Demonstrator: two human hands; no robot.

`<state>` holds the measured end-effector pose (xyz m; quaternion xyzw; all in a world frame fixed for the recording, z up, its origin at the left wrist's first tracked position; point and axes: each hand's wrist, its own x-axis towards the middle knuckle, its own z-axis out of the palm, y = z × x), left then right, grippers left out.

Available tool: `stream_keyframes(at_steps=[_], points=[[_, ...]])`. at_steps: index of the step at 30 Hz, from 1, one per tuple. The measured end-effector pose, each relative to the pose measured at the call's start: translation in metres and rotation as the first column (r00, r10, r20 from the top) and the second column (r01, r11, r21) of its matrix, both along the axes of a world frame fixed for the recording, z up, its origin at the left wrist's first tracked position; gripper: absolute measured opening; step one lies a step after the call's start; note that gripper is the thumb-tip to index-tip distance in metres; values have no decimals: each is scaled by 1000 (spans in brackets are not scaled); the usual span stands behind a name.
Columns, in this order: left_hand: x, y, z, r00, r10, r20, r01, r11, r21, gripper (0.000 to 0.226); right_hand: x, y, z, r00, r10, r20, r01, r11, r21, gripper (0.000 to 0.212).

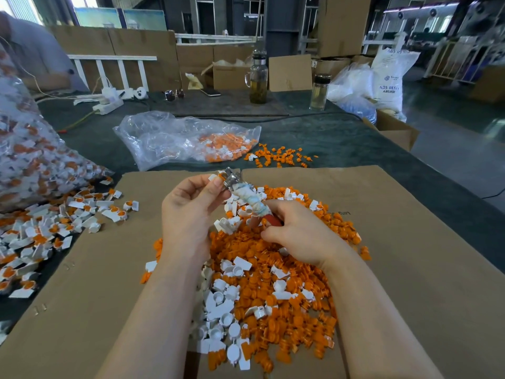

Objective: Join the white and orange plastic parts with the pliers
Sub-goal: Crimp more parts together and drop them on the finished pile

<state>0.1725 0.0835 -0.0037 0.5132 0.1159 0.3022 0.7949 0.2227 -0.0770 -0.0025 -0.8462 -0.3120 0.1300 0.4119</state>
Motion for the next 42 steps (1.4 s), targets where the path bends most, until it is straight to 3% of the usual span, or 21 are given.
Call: stream_keyframes(at_steps=[10, 15, 17, 21, 25, 28, 32, 34, 35, 36, 38, 40, 42], points=[[2, 6, -5, 998, -8, -56, 4, 997, -82, 4, 0, 7, -4, 997, -23, 75, 25, 999, -22, 20], [0, 13, -3, 992, -39, -118, 7, 965, -262, 19, 3, 10, -13, 982, -72, 175, 84, 995, -62, 9], [-3, 23, 0, 992, 14, -122, -63, 908, -415, 15, 5, 10, -16, 968, -139, 211, 152, 987, -46, 7], [-12, 50, 0, 976, 169, -141, -217, 647, -731, 8, 13, 6, -19, 885, -340, 318, 378, 924, -63, 19], [-18, 70, -6, 950, 306, -69, -199, 418, -886, 25, 21, -1, -24, 796, -479, 370, 551, 826, -116, 19], [-19, 77, -10, 925, 379, 4, -141, 353, -925, 33, 24, -4, -27, 770, -502, 394, 601, 778, -181, 16], [-19, 77, -13, 904, 422, 72, -105, 383, -918, 42, 25, -3, -29, 777, -483, 404, 597, 768, -230, 15], [-18, 74, -11, 931, 358, 66, -119, 469, -875, 41, 25, -2, -30, 781, -464, 419, 584, 780, -225, 16], [-17, 72, -9, 957, 289, 13, -159, 564, -810, 37, 25, -1, -30, 784, -448, 430, 573, 789, -222, 15], [-16, 69, -7, 975, 204, -84, -206, 703, -681, 30, 24, 0, -31, 788, -427, 443, 558, 800, -222, 12], [-13, 59, -4, 933, 113, -341, -201, 951, -236, 20, 23, 2, -32, 798, -382, 467, 527, 817, -232, 11], [-10, 45, -2, 841, 165, -516, -59, 975, 214, 21, 22, 5, -33, 806, -347, 480, 509, 819, -263, 14], [-7, 29, -4, 773, 225, -593, 152, 842, 518, 37, 21, 8, -35, 812, -328, 484, 502, 815, -289, 16]])
